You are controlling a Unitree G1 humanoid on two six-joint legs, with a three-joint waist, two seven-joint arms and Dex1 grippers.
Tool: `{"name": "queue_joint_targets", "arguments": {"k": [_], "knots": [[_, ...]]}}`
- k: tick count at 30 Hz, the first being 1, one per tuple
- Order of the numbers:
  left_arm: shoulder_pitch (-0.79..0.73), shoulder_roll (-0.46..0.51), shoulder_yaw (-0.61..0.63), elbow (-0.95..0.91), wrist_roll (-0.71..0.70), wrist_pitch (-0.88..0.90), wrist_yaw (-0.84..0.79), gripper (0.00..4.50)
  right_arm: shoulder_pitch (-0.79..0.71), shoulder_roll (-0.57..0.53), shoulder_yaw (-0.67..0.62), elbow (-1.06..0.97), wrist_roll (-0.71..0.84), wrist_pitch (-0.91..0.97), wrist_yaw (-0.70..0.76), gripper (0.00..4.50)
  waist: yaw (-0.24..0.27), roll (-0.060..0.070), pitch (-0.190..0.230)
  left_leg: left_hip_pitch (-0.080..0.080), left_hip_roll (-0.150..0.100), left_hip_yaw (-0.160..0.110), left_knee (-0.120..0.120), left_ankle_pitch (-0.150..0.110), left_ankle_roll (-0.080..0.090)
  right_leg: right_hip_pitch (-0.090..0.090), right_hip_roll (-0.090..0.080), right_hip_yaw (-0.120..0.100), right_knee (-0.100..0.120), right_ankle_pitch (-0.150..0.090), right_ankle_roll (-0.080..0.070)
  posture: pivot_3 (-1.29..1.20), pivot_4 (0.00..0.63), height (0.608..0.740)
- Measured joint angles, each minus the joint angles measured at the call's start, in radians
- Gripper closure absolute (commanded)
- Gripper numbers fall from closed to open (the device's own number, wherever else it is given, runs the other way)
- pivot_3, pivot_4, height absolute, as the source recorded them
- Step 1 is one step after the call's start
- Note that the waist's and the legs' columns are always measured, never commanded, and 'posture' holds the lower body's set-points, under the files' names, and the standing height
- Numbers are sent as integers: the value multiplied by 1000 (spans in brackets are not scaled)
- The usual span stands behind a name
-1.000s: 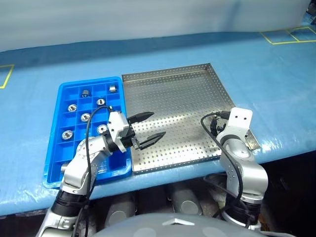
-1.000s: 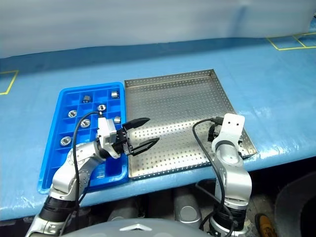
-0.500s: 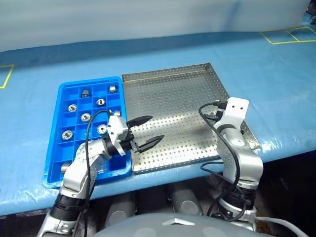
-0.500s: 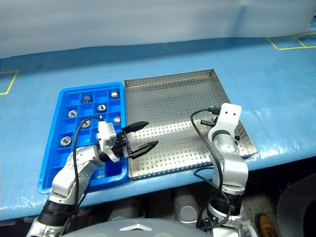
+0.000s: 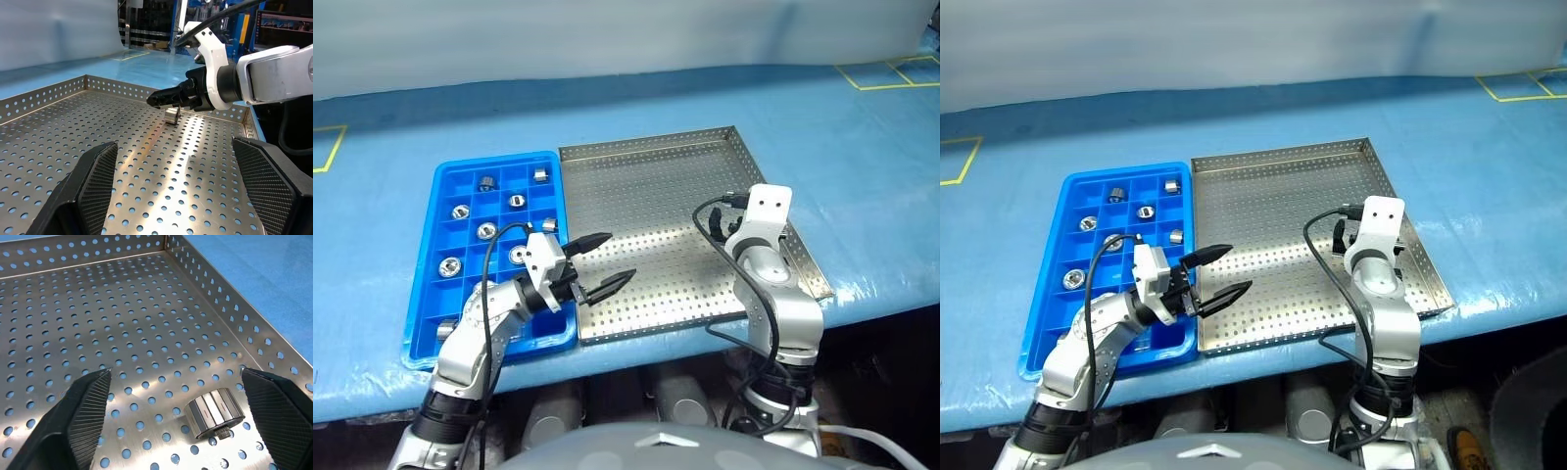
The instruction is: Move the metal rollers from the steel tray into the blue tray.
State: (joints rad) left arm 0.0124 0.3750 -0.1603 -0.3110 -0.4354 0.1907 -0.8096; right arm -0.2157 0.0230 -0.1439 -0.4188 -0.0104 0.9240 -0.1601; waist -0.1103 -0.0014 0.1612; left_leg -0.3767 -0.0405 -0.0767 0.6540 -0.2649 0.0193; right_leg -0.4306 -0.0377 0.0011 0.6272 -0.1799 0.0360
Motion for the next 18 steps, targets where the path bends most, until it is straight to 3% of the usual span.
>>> {"name": "queue_joint_targets", "arguments": {"k": [14, 18], "knots": [[9, -1, 0, 0, -4, 0, 2, 384, -31, 42, -109, 191, 33, -76, -43, 29, 4, 0, 0, 0, 0, 2, 0, 0, 1, 0, 0, 2, 0, 1, 1, -125, 150, 740], [12, -1, 0, 0, -4, 0, 4, 384, -35, 43, -120, 220, 36, -96, -56, 965, 8, 1, 0, 0, 0, 2, 0, 0, 1, 0, 0, 2, 0, 1, 1, -117, 150, 740]]}}
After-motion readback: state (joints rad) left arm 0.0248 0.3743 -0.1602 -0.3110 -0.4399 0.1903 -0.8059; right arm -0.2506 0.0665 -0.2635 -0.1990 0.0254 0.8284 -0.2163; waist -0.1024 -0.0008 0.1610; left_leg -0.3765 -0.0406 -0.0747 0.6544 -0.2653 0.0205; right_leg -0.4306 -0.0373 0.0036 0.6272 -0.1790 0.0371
